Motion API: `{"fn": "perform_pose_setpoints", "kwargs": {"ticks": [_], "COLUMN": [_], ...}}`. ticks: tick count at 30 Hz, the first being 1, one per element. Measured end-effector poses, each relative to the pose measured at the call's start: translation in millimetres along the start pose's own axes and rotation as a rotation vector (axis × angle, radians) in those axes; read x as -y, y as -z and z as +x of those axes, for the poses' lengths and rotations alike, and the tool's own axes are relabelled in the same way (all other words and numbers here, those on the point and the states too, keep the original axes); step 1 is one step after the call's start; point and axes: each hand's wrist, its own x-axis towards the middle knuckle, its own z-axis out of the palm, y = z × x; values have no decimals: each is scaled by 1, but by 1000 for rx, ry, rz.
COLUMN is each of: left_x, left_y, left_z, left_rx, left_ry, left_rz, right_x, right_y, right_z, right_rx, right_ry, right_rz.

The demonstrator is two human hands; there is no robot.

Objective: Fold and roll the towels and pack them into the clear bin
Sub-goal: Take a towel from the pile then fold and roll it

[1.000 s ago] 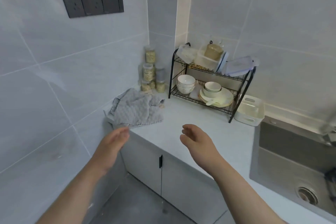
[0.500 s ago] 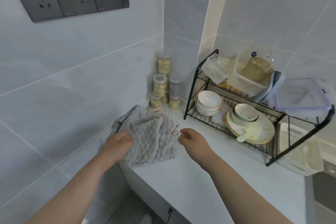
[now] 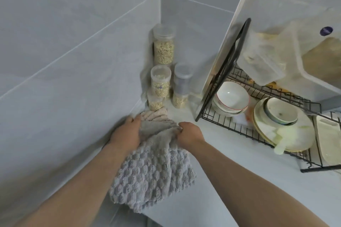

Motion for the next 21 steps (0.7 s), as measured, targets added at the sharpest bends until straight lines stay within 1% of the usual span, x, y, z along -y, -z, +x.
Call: {"fn": "perform_pose_setpoints", "kwargs": {"ticks": [2, 4, 7, 10, 14, 18, 21], "left_x": [-3, -4, -4, -3, 3, -4, -17], "left_y": [4, 9, 15, 23, 41, 62, 77], "left_z": [1, -2, -14, -29, -44, -64, -81], "left_rx": [-51, -94, -177, -236, -224, -167, -144], "left_ry": [4, -3, 6, -28, -83, -41, -74], "left_rz": [88, 127, 99, 167, 254, 395, 483], "right_x": [1, 0, -3, -7, -11, -15, -32], "right_y": [-1, 1, 7, 11, 17, 32, 52], "right_z": [6, 8, 5, -2, -13, -29, -50], "right_rx": [8, -27, -60, -53, -109, -132, -106], "right_ry": [5, 21, 62, 125, 216, 348, 352], "right_rz": [-134, -193, -161, -49, 69, 34, 106]}}
